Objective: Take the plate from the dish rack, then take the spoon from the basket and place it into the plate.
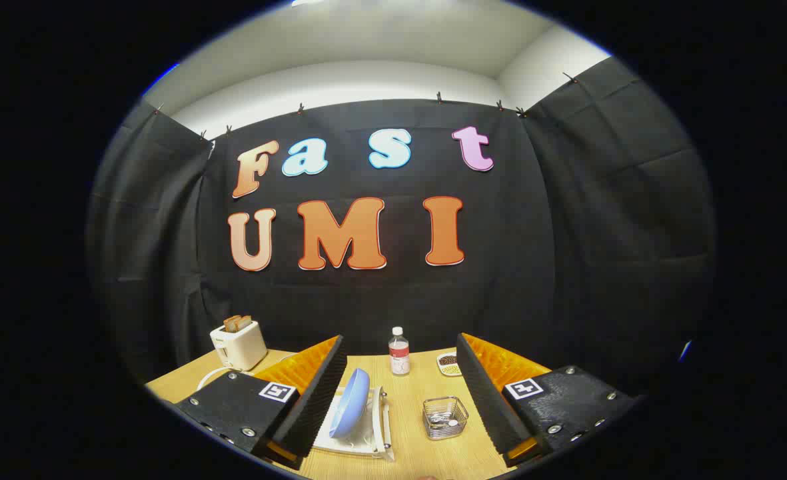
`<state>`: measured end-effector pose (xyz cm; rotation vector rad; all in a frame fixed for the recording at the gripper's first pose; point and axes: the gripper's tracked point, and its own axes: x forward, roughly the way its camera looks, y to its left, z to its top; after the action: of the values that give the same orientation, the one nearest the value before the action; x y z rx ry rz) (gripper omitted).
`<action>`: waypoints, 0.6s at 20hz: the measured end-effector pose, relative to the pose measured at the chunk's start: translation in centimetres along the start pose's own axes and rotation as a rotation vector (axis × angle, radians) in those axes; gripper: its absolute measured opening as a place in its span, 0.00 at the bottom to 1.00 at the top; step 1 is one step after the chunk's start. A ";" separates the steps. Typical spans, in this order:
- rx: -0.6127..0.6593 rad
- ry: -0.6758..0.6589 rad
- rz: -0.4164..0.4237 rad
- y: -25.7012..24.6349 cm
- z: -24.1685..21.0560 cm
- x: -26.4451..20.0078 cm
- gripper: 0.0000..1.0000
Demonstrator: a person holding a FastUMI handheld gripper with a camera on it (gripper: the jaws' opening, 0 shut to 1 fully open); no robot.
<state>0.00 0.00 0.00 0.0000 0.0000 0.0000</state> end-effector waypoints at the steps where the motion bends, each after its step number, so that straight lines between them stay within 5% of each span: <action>1: -0.002 0.003 0.004 0.2 0.0 0.1 0.98; 12: 0.020 0.111 0.035 1.5 -2.2 0.4 0.98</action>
<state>0.42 1.53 -2.17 0.0203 0.1106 0.0354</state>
